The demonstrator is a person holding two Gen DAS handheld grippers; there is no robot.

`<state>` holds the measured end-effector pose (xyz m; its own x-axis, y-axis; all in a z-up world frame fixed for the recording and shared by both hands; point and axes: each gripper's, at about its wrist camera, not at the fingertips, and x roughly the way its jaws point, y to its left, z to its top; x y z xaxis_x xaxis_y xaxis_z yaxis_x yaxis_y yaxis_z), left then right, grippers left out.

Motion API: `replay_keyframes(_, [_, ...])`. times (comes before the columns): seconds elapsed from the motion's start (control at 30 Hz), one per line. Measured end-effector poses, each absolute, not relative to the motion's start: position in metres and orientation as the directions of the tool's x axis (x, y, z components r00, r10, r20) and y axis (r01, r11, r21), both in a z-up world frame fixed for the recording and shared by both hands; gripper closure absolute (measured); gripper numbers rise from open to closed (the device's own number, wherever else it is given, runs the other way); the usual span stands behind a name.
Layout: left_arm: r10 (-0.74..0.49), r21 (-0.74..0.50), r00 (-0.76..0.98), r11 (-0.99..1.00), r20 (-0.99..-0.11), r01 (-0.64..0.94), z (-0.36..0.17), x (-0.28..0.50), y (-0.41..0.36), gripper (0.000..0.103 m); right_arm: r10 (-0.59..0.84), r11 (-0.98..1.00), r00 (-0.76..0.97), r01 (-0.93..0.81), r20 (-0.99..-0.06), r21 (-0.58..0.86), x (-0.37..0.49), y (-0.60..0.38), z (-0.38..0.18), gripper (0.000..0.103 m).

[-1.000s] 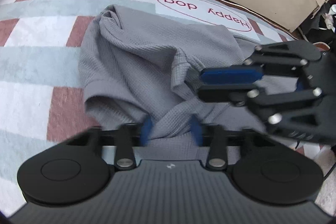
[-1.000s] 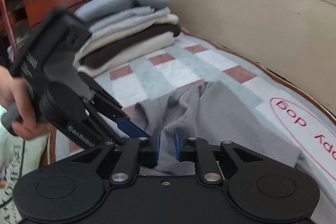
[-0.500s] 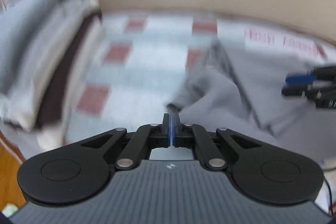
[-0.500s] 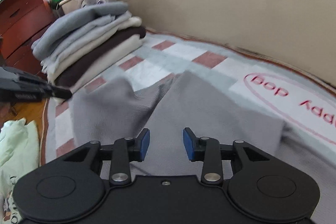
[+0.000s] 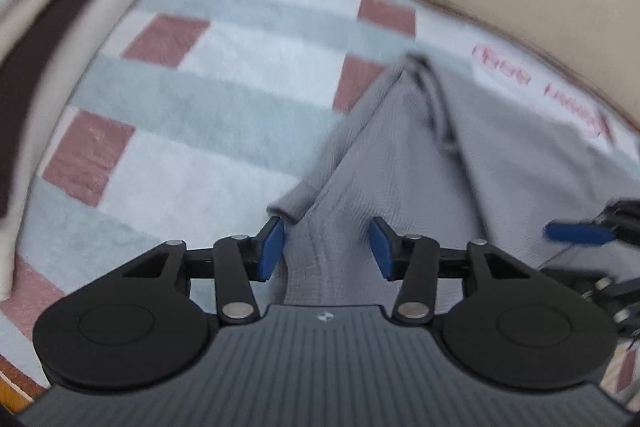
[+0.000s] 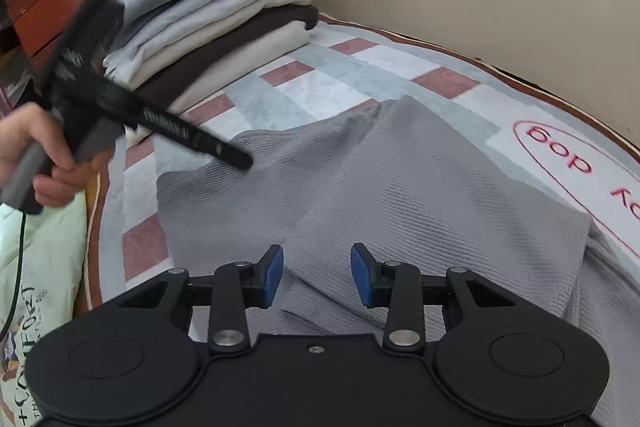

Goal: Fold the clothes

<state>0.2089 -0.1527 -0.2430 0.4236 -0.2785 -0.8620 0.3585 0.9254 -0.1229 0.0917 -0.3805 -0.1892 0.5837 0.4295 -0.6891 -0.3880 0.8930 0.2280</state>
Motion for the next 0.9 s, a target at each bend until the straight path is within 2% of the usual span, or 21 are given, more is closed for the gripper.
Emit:
replay_keyframes(0.03, [-0.241,-0.076,0.435,0.929,-0.868,0.363,-0.244,0.207,-0.157,0.083,0.423,0.897,0.588,-0.378,-0.689,0.229,0.092,-0.383,-0.190,0.061])
replay_keyframes(0.1, [-0.142,0.078,0.501,0.916,-0.854,0.393,-0.237,0.196,-0.168,0.088,0.413,0.905,0.598,-0.356,-0.687,0.234,0.093,-0.388,-0.191,0.061])
replay_keyframes(0.17, [-0.040,0.237,0.575,0.886,-0.817,0.398,-0.229,0.183,-0.178,0.091,0.404,0.911,0.599,-0.335,-0.691,0.242,0.094,-0.394,-0.192,0.061])
replay_keyframes(0.23, [0.068,0.323,0.600,0.887,-0.797,0.329,-0.225,0.179,-0.175,0.090,0.392,0.916,0.604,-0.324,-0.694,0.236,0.092,-0.396,-0.191,0.060])
replay_keyframes(0.27, [0.085,0.312,0.584,0.901,-0.807,0.300,-0.223,0.179,-0.169,0.088,0.387,0.919,0.608,-0.320,-0.694,0.232,0.091,-0.397,-0.189,0.060])
replay_keyframes(0.3, [0.032,0.204,0.526,0.940,-0.850,0.272,-0.219,0.182,-0.158,0.084,0.383,0.920,0.611,-0.320,-0.693,0.226,0.090,-0.398,-0.188,0.060])
replay_keyframes(0.37, [-0.117,-0.045,0.428,0.984,-0.896,0.173,-0.215,0.184,-0.133,0.074,0.378,0.919,0.616,-0.341,-0.691,0.198,0.085,-0.394,-0.185,0.050])
replay_keyframes(0.43, [-0.230,-0.215,0.381,0.973,-0.895,0.084,-0.219,0.178,-0.116,0.049,0.376,0.913,0.618,-0.376,-0.690,0.161,0.080,-0.385,-0.183,0.046])
replay_keyframes(0.5, [-0.329,-0.351,0.353,0.936,-0.876,0.001,-0.224,0.170,-0.101,0.044,0.382,0.900,0.616,-0.417,-0.689,0.127,0.076,-0.375,-0.181,0.046])
replay_keyframes(0.53, [-0.357,-0.390,0.339,0.921,-0.870,-0.029,-0.228,0.166,-0.098,0.042,0.388,0.893,0.611,-0.436,-0.689,0.116,0.075,-0.370,-0.180,0.046])
replay_keyframes(0.6, [-0.352,-0.379,0.294,0.924,-0.889,-0.039,-0.235,0.164,-0.099,0.042,0.409,0.874,0.594,-0.473,-0.693,0.111,0.071,-0.361,-0.179,0.044])
replay_keyframes(0.67, [-0.363,-0.387,0.266,0.921,-0.893,-0.042,-0.242,0.163,-0.103,0.042,0.409,0.862,0.587,-0.501,-0.699,0.083,0.067,-0.351,-0.180,0.033])
replay_keyframes(0.77, [-0.432,-0.459,0.255,0.887,-0.865,-0.055,-0.248,0.159,-0.107,0.040,0.368,0.853,0.588,-0.522,-0.720,0.010,0.064,-0.340,-0.186,0.032])
replay_keyframes(0.87, [-0.448,-0.486,0.280,0.870,-0.849,-0.081,-0.255,0.162,-0.112,0.034,0.346,0.860,0.570,-0.510,-0.745,0.010,0.065,-0.339,-0.193,0.032])
replay_keyframes(0.9, [-0.445,-0.490,0.303,0.867,-0.843,-0.089,-0.255,0.162,-0.113,0.029,0.339,0.863,0.564,-0.505,-0.753,0.010,0.066,-0.338,-0.195,0.032])
